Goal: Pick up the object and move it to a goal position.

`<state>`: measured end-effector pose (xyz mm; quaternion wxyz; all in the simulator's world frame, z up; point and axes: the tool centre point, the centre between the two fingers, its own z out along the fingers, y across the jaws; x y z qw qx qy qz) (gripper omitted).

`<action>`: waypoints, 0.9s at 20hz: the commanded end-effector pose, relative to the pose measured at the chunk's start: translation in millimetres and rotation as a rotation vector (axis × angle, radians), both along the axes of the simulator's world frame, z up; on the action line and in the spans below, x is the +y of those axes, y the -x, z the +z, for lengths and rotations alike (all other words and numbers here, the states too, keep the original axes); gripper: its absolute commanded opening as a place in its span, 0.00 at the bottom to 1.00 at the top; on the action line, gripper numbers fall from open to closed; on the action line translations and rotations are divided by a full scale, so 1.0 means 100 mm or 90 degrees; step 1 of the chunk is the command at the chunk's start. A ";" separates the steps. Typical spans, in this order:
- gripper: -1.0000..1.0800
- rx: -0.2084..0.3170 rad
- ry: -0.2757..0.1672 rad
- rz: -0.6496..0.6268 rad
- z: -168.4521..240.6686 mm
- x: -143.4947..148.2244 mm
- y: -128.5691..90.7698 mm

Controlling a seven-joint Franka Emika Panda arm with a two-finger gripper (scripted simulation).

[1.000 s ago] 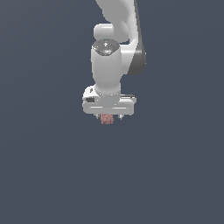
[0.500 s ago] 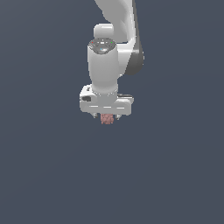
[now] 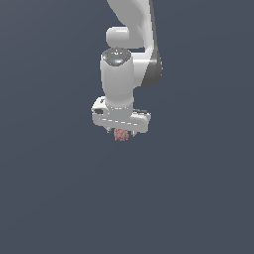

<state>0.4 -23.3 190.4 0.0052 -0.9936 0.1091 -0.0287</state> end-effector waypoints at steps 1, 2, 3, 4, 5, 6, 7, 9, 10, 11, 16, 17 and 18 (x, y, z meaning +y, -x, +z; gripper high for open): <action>0.96 0.002 -0.003 -0.033 -0.05 0.00 0.04; 0.96 0.003 -0.004 -0.048 -0.08 0.00 0.06; 0.96 0.004 -0.005 -0.064 -0.10 0.01 0.08; 0.96 0.005 -0.006 -0.081 -0.13 0.01 0.10; 0.96 0.006 -0.007 -0.099 -0.15 0.01 0.12; 0.96 0.007 -0.008 -0.116 -0.18 0.01 0.14; 0.96 0.008 -0.009 -0.134 -0.21 0.01 0.16; 0.96 0.010 -0.012 -0.169 -0.26 0.01 0.20; 0.96 0.011 -0.013 -0.187 -0.28 0.01 0.23; 0.96 0.012 -0.013 -0.205 -0.31 0.01 0.25; 0.96 0.017 -0.017 -0.294 -0.43 0.01 0.36; 0.96 0.018 -0.018 -0.312 -0.46 0.00 0.39; 0.96 0.019 -0.019 -0.330 -0.48 0.00 0.41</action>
